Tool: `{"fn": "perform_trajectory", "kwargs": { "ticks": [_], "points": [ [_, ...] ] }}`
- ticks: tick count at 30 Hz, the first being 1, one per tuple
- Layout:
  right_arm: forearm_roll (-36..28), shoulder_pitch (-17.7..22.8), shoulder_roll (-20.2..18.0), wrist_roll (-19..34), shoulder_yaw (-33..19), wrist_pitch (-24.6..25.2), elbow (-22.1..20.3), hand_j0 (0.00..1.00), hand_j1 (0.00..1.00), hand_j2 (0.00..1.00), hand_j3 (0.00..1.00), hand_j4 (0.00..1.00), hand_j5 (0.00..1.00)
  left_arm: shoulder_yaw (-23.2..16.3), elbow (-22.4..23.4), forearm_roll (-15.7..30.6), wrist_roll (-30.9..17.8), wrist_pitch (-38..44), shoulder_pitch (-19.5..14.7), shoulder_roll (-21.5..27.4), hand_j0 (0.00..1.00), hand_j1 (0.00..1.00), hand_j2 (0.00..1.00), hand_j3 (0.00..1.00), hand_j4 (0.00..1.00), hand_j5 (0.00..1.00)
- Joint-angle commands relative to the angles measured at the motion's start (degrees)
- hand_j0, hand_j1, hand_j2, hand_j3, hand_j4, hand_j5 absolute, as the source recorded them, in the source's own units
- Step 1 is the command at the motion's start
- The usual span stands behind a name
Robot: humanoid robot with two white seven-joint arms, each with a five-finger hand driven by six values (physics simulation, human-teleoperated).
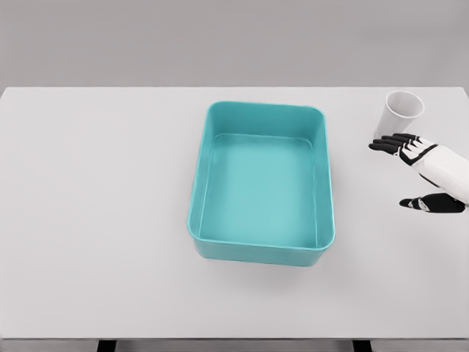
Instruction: Put the paper cup into the basket with your right arm
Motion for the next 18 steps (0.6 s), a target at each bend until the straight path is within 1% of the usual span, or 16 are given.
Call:
{"fn": "perform_trajectory", "kwargs": {
  "ticks": [1,2,5,6,7,9,10,11,12,14,18],
  "points": [
    [-0.40,0.00,0.11,0.04,-0.02,0.15,0.11,1.00,1.00,1.00,1.00,1.00,1.00,-0.01,0.01,0.00,-0.01,0.01,0.00,0.00,1.00,1.00,1.00,1.00,1.00,1.00],
    [-0.31,-0.17,1.07,0.22,-0.37,0.15,0.20,1.00,1.00,1.00,1.00,1.00,1.00,-0.01,0.01,0.00,-0.01,-0.08,0.00,0.00,1.00,1.00,1.00,1.00,1.00,1.00],
    [1.80,-0.35,1.70,0.22,-1.16,0.15,0.28,1.00,1.00,1.00,1.00,1.00,1.00,-0.01,0.01,0.00,-0.01,-0.08,0.00,0.00,1.00,1.00,1.00,1.00,1.00,1.00],
    [1.45,-0.35,3.19,0.22,-3.09,0.15,0.63,1.00,1.00,1.00,1.00,1.00,1.00,-0.01,0.01,0.00,-0.01,0.01,0.00,0.00,1.00,1.00,1.00,1.00,1.00,1.00],
    [-1.53,-0.44,5.03,0.04,-5.38,0.15,1.25,1.00,1.00,1.00,1.00,1.00,1.00,-0.01,0.01,0.00,-0.01,0.01,0.00,0.00,1.00,1.00,1.00,1.00,1.00,1.00],
    [-7.42,-0.44,6.00,0.04,-5.47,0.15,1.95,1.00,1.00,1.00,1.00,1.00,1.00,-0.01,0.01,0.00,-0.01,0.01,0.00,0.00,1.00,1.00,1.00,1.00,1.00,1.00],
    [-11.37,-0.53,6.88,0.04,-5.91,0.15,1.95,1.00,1.00,1.00,1.00,1.00,1.00,-0.01,0.01,0.00,-0.01,0.01,0.00,0.00,1.00,1.00,1.00,1.00,1.00,1.00],
    [-13.84,-0.62,7.23,0.04,-5.91,0.15,1.95,1.00,1.00,1.00,1.00,1.00,1.00,-0.01,0.01,0.00,-0.01,-0.08,0.00,0.00,1.00,1.00,1.00,1.00,1.00,1.00],
    [-15.51,-0.88,7.32,0.04,-5.56,0.15,2.83,1.00,1.00,1.00,1.00,1.00,1.00,-0.01,0.01,0.00,-0.01,0.01,0.00,0.00,1.00,1.00,1.00,1.00,1.00,1.00],
    [-14.64,-0.88,7.23,0.04,-5.21,0.78,2.57,1.00,1.00,1.00,1.00,1.00,1.00,-0.01,0.01,0.00,-0.01,0.01,0.00,0.00,1.00,1.00,1.00,1.00,1.00,1.00],
    [-13.93,-0.35,7.94,0.22,-5.47,0.15,2.22,1.00,1.00,1.00,1.00,1.00,1.00,-0.01,0.01,0.00,-0.01,0.01,0.00,0.00,1.00,1.00,1.00,1.00,1.00,1.00]
  ]
}}
